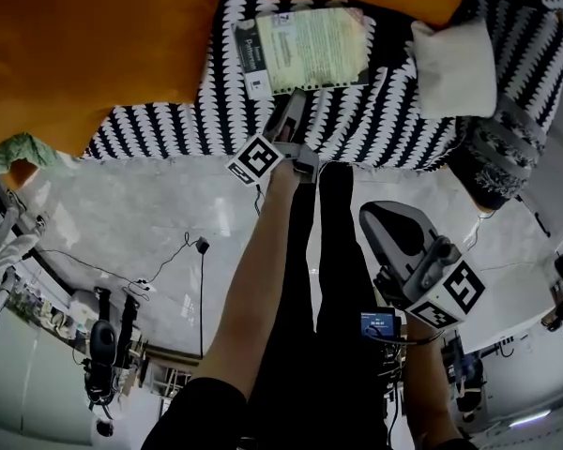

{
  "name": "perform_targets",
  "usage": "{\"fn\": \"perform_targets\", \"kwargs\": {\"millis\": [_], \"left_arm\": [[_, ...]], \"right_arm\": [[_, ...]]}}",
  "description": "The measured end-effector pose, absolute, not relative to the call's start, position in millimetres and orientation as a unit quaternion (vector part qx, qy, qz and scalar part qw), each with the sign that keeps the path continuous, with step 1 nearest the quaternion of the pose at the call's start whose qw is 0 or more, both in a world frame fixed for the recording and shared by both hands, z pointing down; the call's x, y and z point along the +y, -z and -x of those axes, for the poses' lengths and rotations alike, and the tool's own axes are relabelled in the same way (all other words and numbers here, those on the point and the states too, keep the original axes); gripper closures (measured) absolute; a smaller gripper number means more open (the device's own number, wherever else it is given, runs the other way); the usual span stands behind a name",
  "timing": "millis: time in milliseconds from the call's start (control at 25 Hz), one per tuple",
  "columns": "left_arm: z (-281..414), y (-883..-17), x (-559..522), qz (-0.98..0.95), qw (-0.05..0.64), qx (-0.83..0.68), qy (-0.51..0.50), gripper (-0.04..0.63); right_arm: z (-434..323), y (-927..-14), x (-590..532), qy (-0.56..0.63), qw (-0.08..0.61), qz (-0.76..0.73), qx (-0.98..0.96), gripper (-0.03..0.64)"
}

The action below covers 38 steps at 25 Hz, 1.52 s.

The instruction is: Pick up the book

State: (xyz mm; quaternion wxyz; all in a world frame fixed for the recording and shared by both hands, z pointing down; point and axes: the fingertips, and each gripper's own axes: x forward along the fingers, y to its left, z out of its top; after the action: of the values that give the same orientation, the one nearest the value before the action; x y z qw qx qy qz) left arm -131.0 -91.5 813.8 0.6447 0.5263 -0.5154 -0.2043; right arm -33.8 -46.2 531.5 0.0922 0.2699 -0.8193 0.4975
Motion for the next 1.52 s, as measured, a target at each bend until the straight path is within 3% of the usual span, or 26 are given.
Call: {"fn": "perform_targets", "kwargs": {"millis": [1000, 1280, 1520], "left_arm": [[147, -817, -131, -0.512, 0.633, -0.495, 0.303, 0.286], [154, -826, -134, -0.522, 0.625, -0.503, 0.288, 0.289], [156, -845, -131, -0.506, 0.628, -0.526, 0.268, 0.402]], "right_arm": [[40, -537, -36, -0.503, 0.102, -0.261, -0.817, 0.600], [40, -539, -38, -0.502, 0.095, -0.262, -0.819, 0.600], [37, -548, -42, -0.508, 0.096, -0.266, -0.813, 0.600]]}}
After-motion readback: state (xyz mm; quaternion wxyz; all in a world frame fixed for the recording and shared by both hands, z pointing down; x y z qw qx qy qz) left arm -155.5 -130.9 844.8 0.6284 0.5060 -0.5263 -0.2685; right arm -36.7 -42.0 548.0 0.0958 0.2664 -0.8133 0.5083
